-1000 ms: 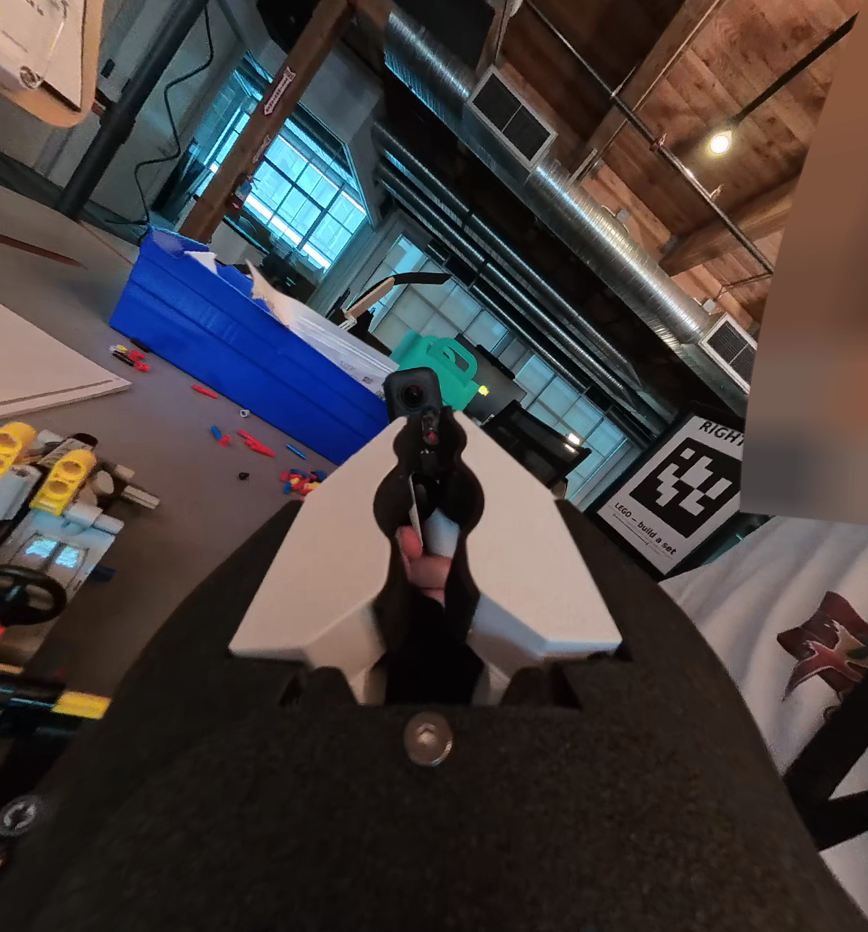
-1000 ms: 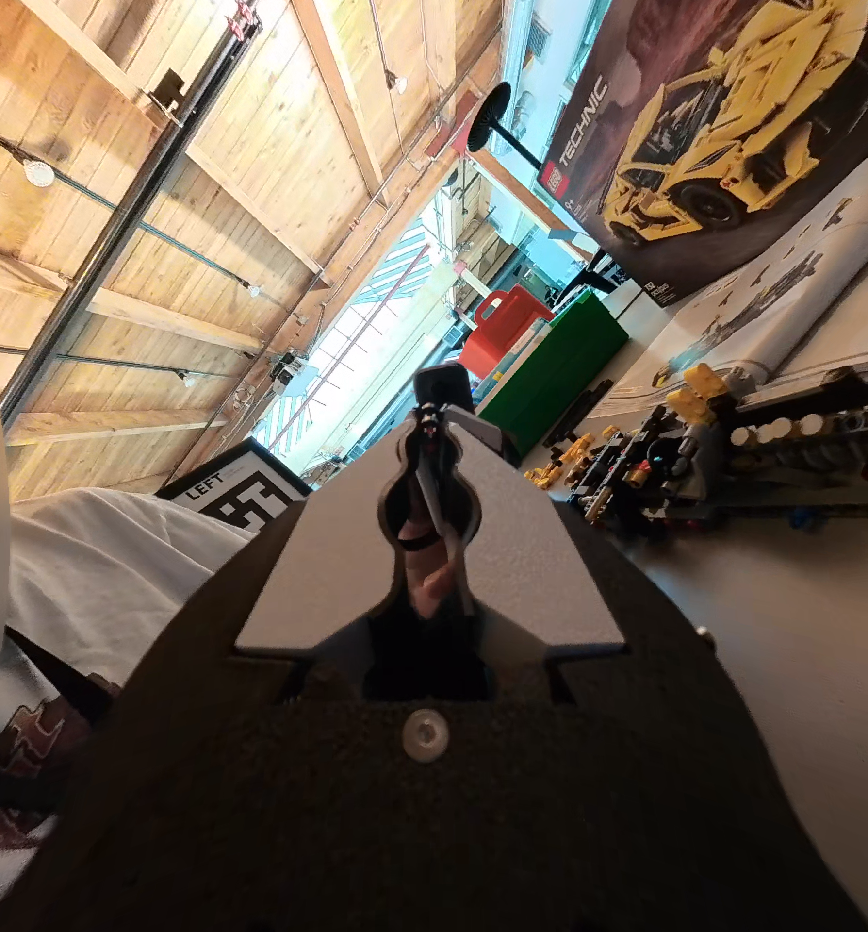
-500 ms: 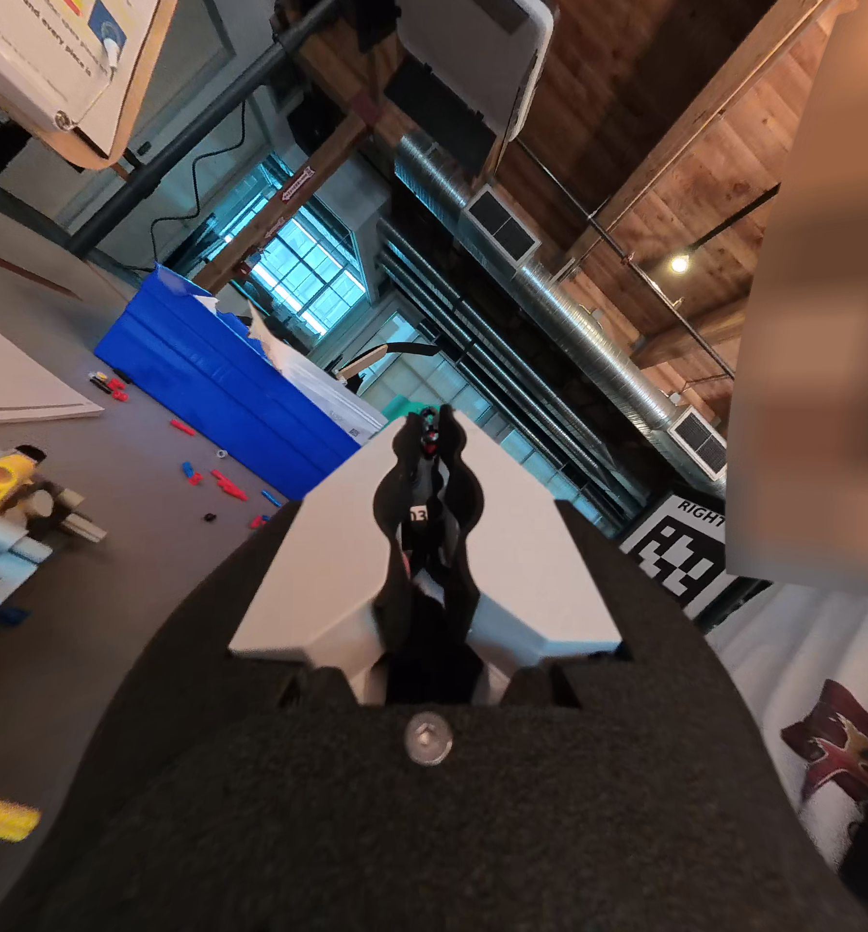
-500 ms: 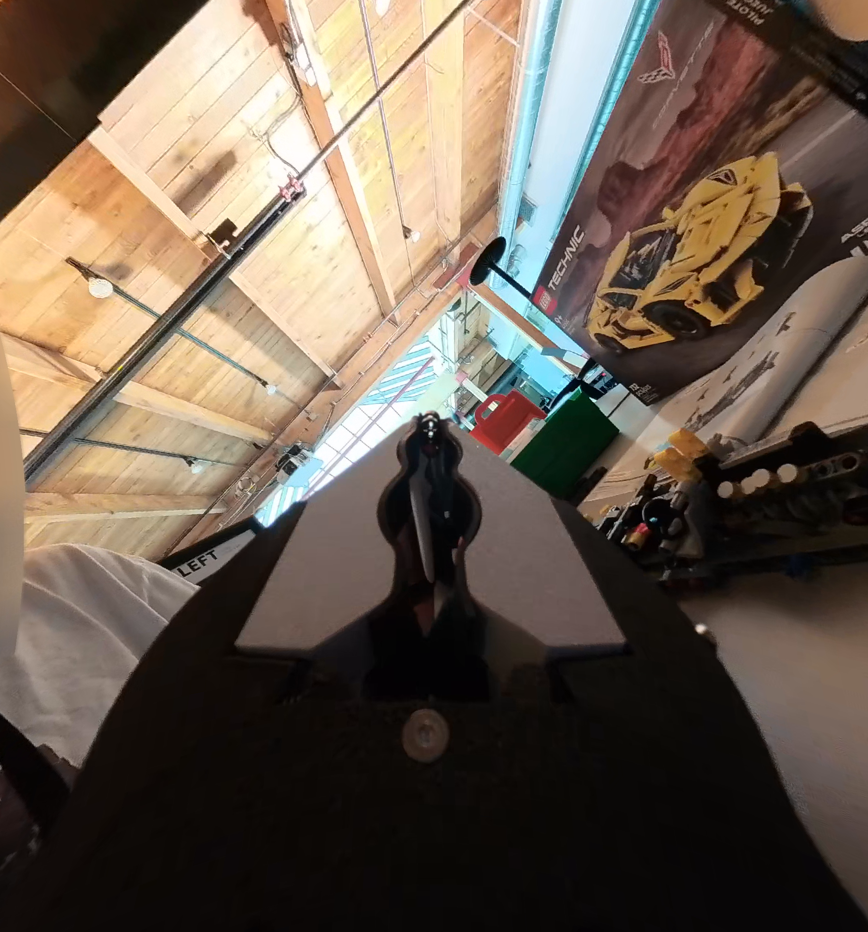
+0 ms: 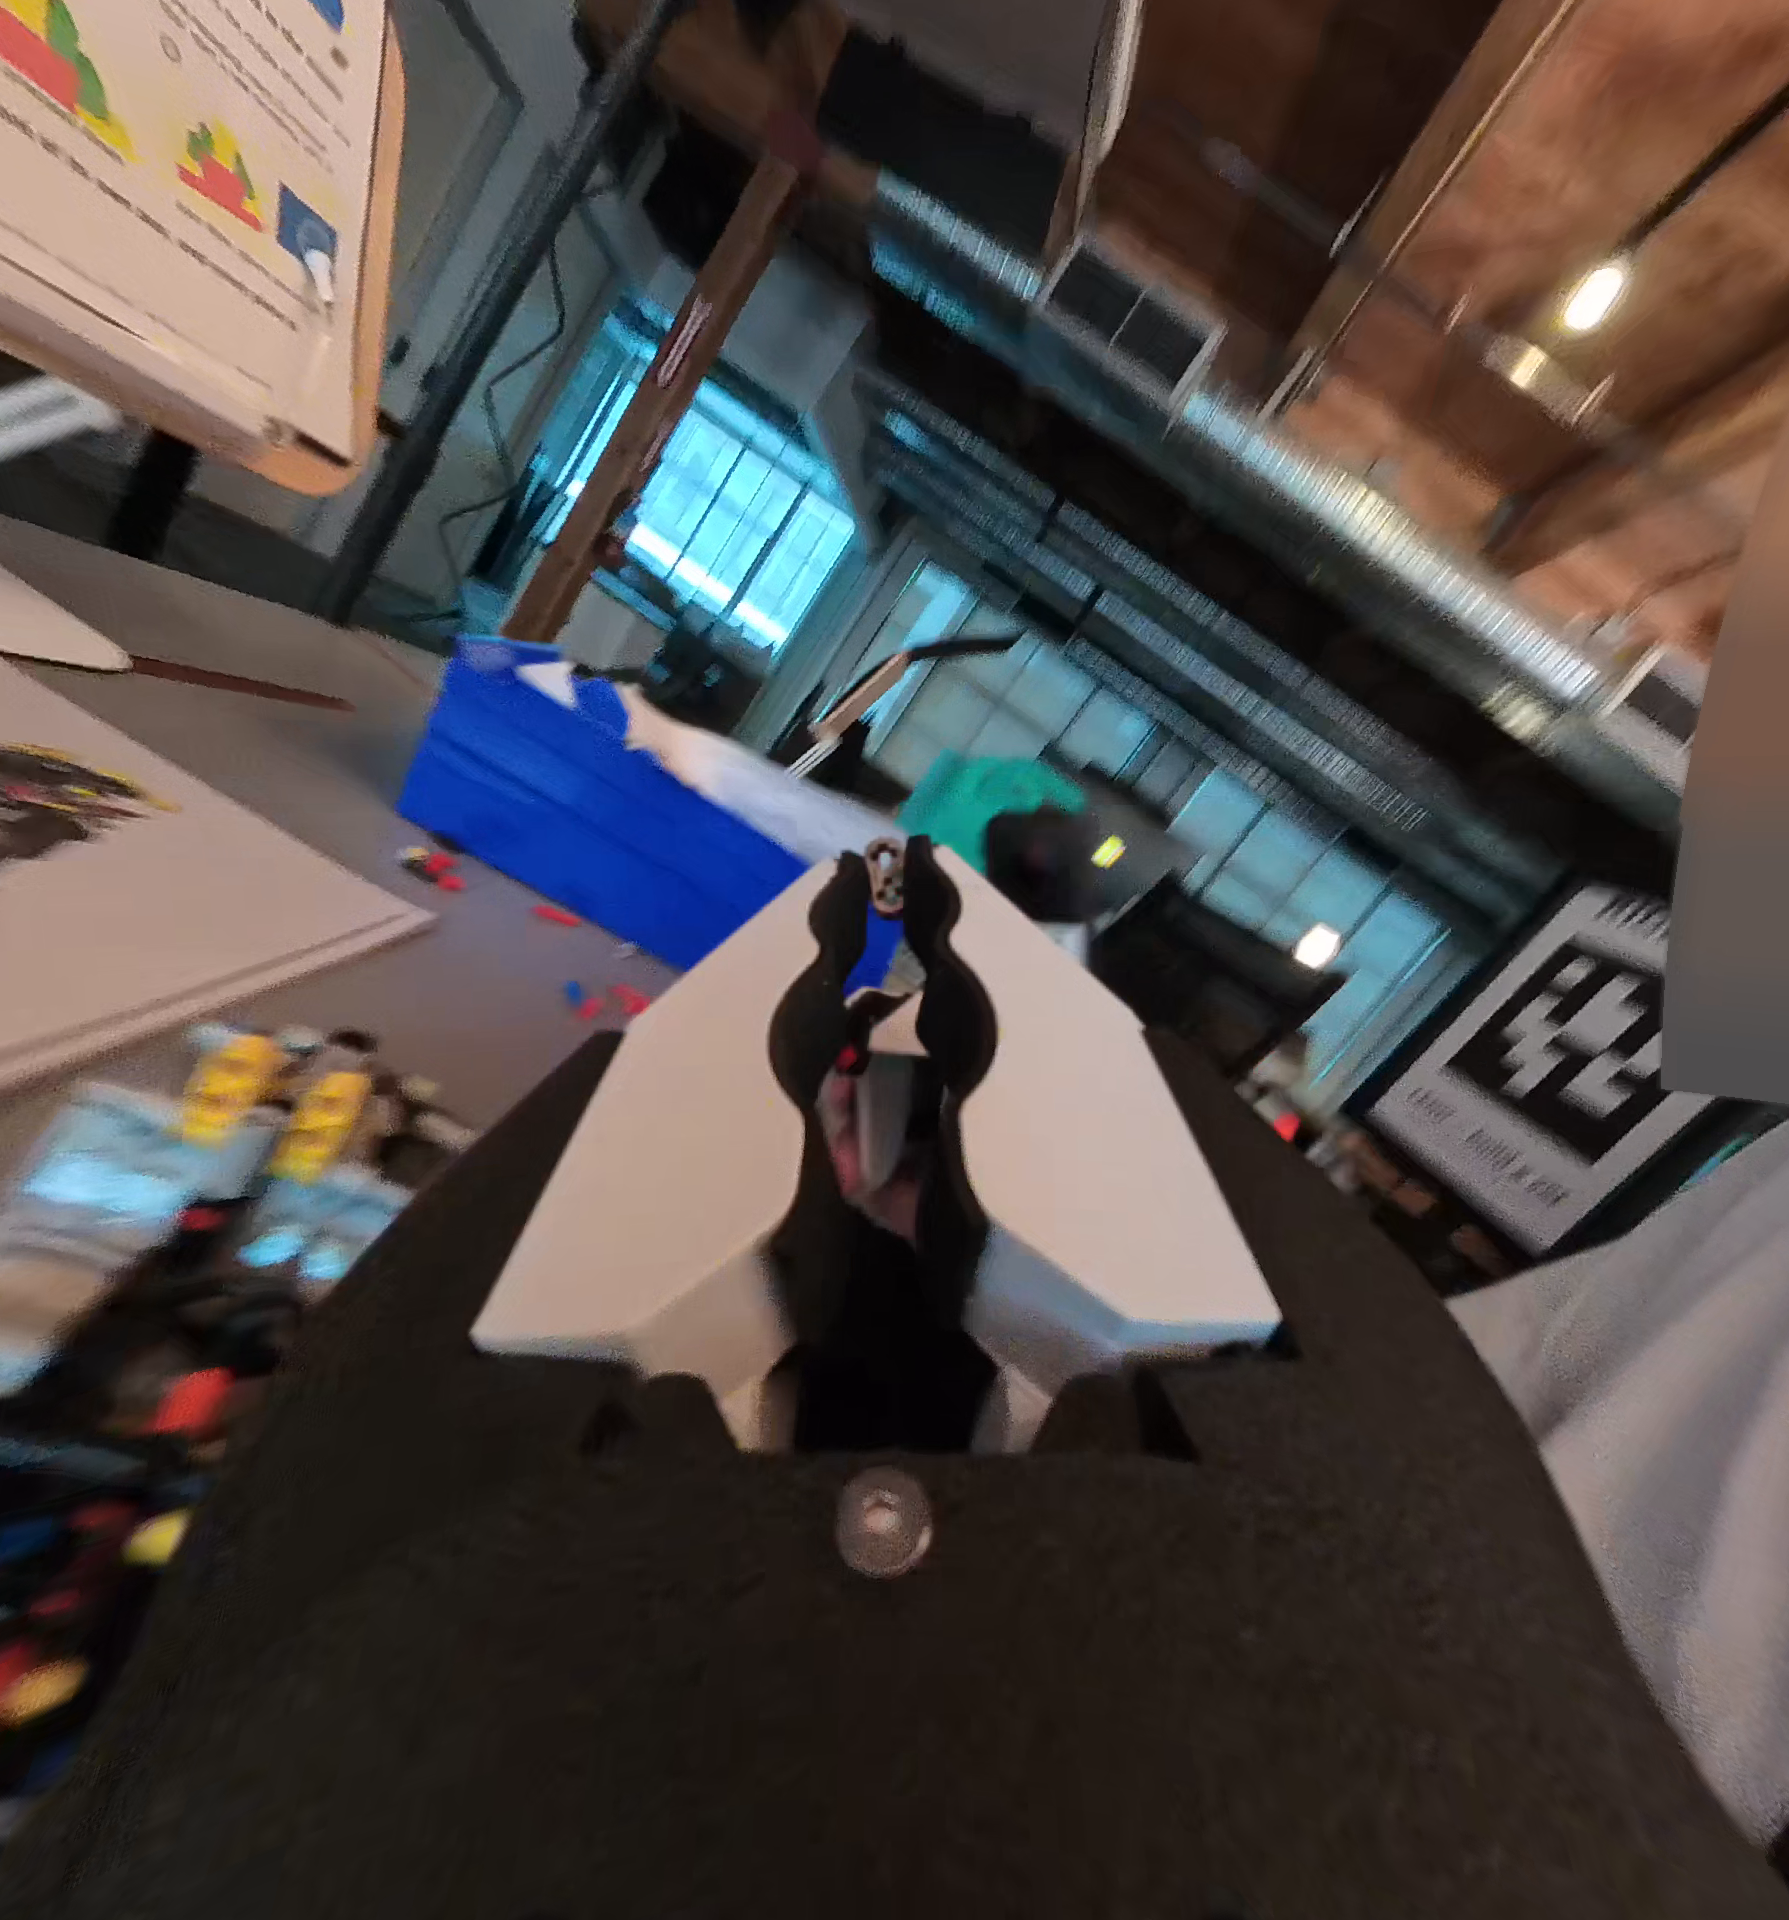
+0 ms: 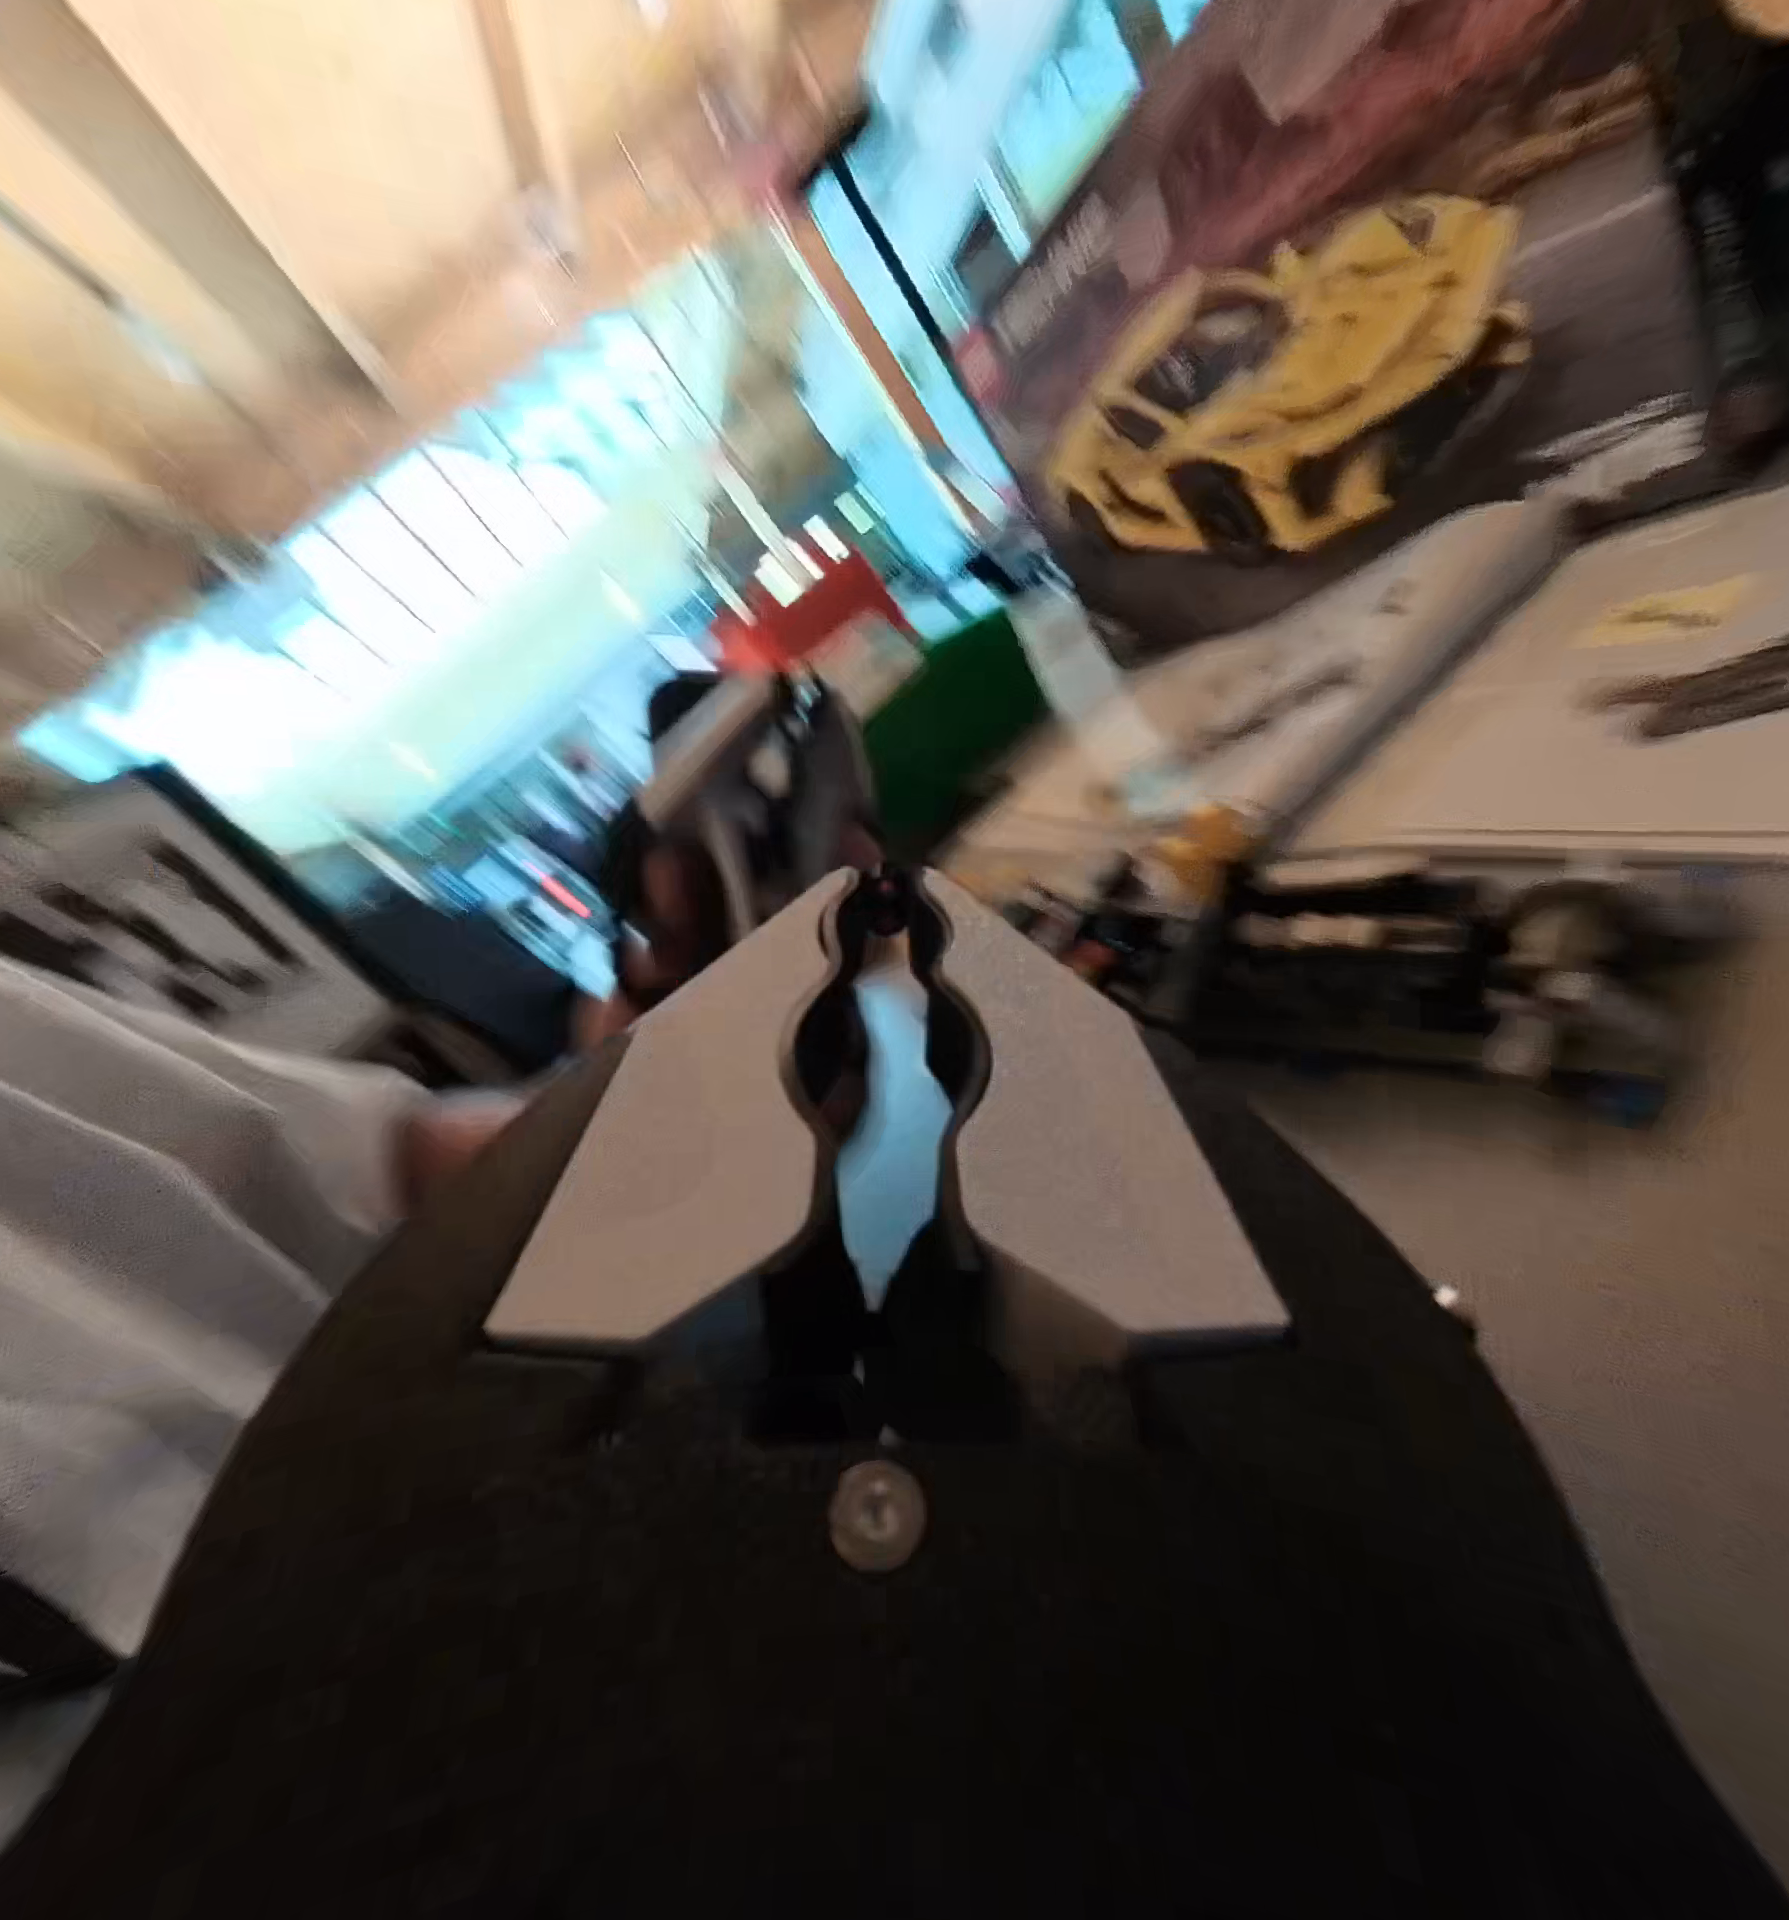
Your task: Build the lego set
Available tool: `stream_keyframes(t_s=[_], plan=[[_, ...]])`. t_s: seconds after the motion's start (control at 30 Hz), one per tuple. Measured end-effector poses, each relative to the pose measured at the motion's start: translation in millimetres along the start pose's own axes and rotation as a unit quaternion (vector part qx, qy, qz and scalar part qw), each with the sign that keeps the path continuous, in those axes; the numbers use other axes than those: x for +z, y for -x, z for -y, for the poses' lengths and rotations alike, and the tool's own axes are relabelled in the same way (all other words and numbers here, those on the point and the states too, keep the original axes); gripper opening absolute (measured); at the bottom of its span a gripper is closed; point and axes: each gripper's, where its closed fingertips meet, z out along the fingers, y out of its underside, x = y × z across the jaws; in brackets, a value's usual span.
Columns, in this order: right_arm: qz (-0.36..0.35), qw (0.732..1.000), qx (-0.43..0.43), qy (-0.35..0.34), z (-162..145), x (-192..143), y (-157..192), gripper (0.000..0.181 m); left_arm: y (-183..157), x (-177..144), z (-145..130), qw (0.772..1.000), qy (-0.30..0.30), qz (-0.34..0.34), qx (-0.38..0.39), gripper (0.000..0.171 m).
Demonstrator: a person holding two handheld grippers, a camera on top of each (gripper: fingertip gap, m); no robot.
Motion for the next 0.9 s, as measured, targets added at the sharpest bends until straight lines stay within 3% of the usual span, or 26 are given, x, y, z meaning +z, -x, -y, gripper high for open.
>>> stream_keyframes(t_s=[0.03,0.1,0.17,0.23,0.47,0.63,0.9], plan=[[-0.048,0.995,-0.064,0.065,-11,-5,-14,0.005,6,-5,0,0.999,0.03,0.017,0.037,0.004],[-0.146,0.952,-0.173,0.206,-36,-24,-48,0.006,18,-16,-2,0.984,0.097,0.051,0.141,0.005],[-0.162,0.911,-0.239,0.295,-57,-37,-61,0.007,29,-27,-5,0.956,0.15,0.074,0.241,0.005],[-0.169,0.886,-0.267,0.34,-71,-44,-69,0.007,35,-36,-3,0.933,0.17,0.09,0.304,0.004],[-0.18,0.883,-0.238,0.363,-85,-53,-76,0.007,25,-41,-11,0.925,0.173,0.073,0.331,0.004],[-0.188,0.882,-0.234,0.364,-86,-55,-78,0.007,22,-44,-10,0.941,0.167,0.062,0.287,0.004],[-0.192,0.877,-0.235,0.372,-88,-55,-80,0.007,21,-45,-15,0.936,0.178,0.064,0.298,0.005]])
